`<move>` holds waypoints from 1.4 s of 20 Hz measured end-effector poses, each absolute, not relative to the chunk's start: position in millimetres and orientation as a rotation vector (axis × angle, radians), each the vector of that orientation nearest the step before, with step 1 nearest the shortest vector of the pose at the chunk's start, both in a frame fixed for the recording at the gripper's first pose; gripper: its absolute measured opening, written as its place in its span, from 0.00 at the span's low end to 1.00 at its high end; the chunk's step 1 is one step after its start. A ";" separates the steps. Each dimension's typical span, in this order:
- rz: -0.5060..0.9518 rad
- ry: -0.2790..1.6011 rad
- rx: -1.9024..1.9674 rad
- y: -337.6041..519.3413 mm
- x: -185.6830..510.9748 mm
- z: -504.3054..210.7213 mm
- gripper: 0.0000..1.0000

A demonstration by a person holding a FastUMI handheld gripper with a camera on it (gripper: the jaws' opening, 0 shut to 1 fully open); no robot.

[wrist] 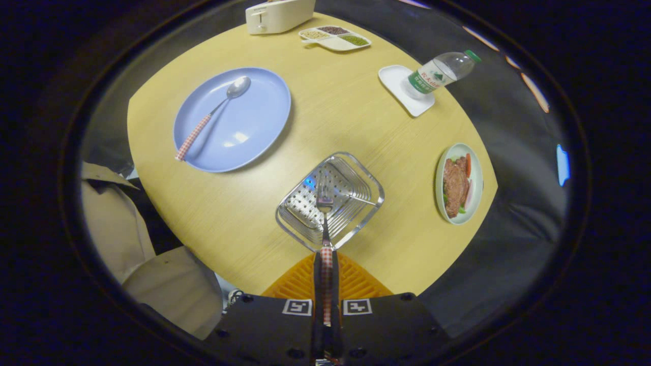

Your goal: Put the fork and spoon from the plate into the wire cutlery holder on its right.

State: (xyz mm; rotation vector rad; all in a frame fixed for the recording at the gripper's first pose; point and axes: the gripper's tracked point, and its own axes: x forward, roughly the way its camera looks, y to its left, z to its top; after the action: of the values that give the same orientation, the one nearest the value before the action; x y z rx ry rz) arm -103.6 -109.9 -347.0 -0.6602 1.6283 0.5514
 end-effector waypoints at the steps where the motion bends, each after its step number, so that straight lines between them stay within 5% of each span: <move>1: 0.549 1.635 -0.663 -108.7 -104.1 -348.0 0.08; 10: 0.524 1.646 -0.633 -99.9 -92.9 -349.4 0.11; 13: 0.520 1.614 -0.617 -96.6 -88.7 -347.8 0.22; 17: 0.499 1.568 -0.559 -89.3 -84.5 -341.1 0.52; 22: 0.454 1.463 -0.464 -74.9 -80.3 -330.0 1.00; 28: 0.409 1.175 -0.280 -24.0 -60.3 -303.1 0.99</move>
State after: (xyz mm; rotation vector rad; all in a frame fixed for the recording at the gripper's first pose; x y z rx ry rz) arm -60.3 -24.0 -303.1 -0.2805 1.1746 0.4090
